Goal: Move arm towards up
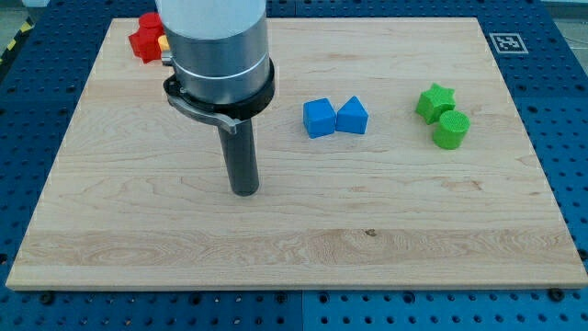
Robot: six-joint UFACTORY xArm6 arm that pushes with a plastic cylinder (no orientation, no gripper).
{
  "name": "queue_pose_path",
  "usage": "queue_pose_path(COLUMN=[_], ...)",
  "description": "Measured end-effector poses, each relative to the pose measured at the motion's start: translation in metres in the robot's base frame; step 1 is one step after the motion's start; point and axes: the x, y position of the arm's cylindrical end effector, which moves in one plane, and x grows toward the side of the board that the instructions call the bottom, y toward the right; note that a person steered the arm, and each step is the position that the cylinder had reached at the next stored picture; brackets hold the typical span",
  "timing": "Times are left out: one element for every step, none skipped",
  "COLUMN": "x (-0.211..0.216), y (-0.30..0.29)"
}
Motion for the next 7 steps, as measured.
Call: queue_pose_path(x=[-0.003,-0.006,-0.006,-0.007,-0.008,-0.008,-0.008], y=[0.000,0.000,0.000,0.000,0.000,-0.004,-0.013])
